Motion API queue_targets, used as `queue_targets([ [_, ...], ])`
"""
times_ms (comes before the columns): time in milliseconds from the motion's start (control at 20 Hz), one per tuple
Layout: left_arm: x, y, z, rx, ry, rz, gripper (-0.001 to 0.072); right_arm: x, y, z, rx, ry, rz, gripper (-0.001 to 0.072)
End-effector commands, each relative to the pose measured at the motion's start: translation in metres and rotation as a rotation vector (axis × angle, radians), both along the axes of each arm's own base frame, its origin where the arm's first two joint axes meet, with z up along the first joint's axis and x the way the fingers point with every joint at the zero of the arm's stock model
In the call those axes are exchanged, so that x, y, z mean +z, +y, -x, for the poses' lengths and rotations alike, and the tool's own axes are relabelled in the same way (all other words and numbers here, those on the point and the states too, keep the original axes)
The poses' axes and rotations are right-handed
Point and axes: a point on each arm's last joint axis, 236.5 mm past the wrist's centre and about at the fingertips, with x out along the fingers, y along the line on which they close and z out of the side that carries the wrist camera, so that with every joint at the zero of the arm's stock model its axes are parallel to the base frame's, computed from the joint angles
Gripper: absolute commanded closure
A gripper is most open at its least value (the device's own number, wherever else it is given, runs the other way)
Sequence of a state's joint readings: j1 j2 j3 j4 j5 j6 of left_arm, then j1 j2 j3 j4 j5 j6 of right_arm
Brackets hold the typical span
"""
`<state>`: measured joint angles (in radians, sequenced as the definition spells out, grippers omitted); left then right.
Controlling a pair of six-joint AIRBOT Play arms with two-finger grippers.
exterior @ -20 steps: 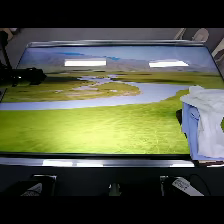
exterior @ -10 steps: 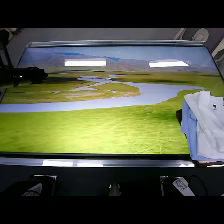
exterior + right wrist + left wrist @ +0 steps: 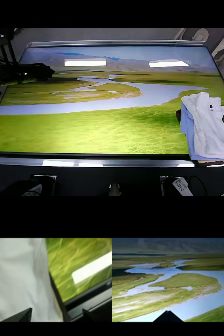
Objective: Fold the shirts.
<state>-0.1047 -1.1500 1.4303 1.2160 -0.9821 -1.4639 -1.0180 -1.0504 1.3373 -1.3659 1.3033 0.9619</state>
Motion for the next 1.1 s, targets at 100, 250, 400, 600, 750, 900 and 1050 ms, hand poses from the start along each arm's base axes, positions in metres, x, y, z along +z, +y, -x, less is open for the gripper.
queue_targets([
  [100, 0.021, 0.016, -0.016, 0.032, 0.014, -0.206, 0.0685, 0.149, 0.03, -0.093, 0.218, -0.435, 0.235, 0.0079],
  [250, -0.042, 0.045, -0.012, 0.173, 0.272, -0.255, 0.0674, 0.072, 0.143, -0.121, 0.5, -0.165, 0.007, 0.0104],
  [400, -0.127, 0.028, 0.041, 0.077, 0.609, -0.267, 0.0185, 0.003, 0.241, -0.129, 0.694, 0.052, -0.08, 0.0101],
  [600, -0.187, 0.025, 0.105, 0.024, 0.78, -0.295, 0.0105, -0.067, 0.336, -0.117, 0.894, 0.201, -0.175, 0.0098],
  [750, -0.159, 0.028, 0.088, 0.067, 0.566, -0.25, 0.0106, -0.096, 0.353, -0.093, 0.948, 0.358, -0.237, 0.0098],
  [900, -0.141, 0.042, 0.077, 0.102, 0.474, -0.274, 0.0106, -0.098, 0.346, -0.092, 0.953, 0.381, -0.211, 0.0099],
  [1050, -0.143, 0.042, 0.076, 0.102, 0.479, -0.274, 0.0106, -0.098, 0.346, -0.092, 0.953, 0.38, -0.211, 0.0099],
])
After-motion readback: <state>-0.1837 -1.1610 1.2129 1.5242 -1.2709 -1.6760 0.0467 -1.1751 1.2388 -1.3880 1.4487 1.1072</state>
